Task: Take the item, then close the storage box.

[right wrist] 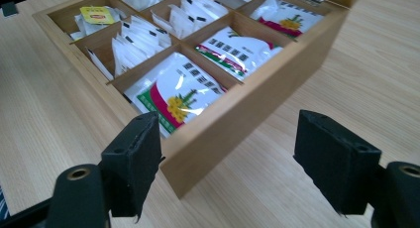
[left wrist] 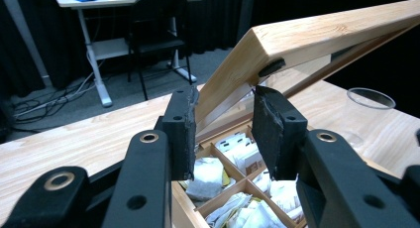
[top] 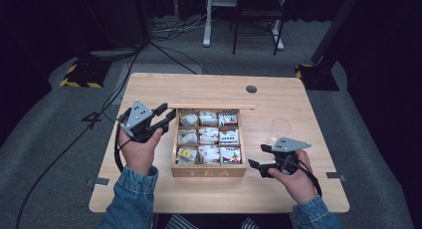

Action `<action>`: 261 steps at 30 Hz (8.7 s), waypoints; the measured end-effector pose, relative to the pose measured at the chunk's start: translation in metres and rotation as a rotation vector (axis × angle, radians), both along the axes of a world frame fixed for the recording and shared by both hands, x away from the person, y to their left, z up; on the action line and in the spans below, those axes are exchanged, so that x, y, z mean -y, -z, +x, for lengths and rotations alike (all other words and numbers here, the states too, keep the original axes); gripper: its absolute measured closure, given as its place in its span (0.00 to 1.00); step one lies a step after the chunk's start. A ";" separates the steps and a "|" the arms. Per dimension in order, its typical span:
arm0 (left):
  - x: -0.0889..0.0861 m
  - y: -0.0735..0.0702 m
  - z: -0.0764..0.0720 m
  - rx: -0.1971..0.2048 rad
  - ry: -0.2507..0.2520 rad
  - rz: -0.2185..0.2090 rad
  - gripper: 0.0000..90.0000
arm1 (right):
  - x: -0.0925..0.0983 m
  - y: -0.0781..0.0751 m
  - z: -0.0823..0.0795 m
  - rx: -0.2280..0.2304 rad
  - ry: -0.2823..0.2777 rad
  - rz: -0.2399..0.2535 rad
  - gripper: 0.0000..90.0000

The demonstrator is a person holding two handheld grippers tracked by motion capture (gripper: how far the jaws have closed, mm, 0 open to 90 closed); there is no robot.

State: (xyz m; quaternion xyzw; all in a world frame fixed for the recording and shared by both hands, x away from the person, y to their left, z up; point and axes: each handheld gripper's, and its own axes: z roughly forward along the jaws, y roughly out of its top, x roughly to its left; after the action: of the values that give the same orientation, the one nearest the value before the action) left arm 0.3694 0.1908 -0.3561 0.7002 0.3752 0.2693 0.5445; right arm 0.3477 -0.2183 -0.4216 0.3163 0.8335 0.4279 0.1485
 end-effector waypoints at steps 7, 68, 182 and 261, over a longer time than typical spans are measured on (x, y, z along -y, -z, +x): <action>-0.001 -0.002 0.003 -0.006 0.011 0.001 0.69 | -0.023 -0.003 0.009 -0.009 -0.019 -0.019 0.33; 0.002 -0.005 0.007 -0.026 0.056 0.028 0.63 | -0.203 0.012 0.037 -0.043 -0.312 -0.124 0.52; 0.004 -0.006 0.007 -0.032 0.050 0.050 0.62 | 0.067 -0.051 0.070 0.132 0.297 -0.001 0.96; 0.007 0.000 -0.007 -0.090 0.065 0.128 0.61 | 0.133 0.069 0.023 -0.101 0.329 -0.038 0.37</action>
State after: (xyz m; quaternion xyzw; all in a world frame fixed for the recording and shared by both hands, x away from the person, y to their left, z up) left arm 0.3626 0.1835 -0.3560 0.7566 0.3585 0.2432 0.4897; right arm 0.3703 -0.3518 -0.4903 0.4667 0.7849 0.3656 0.1802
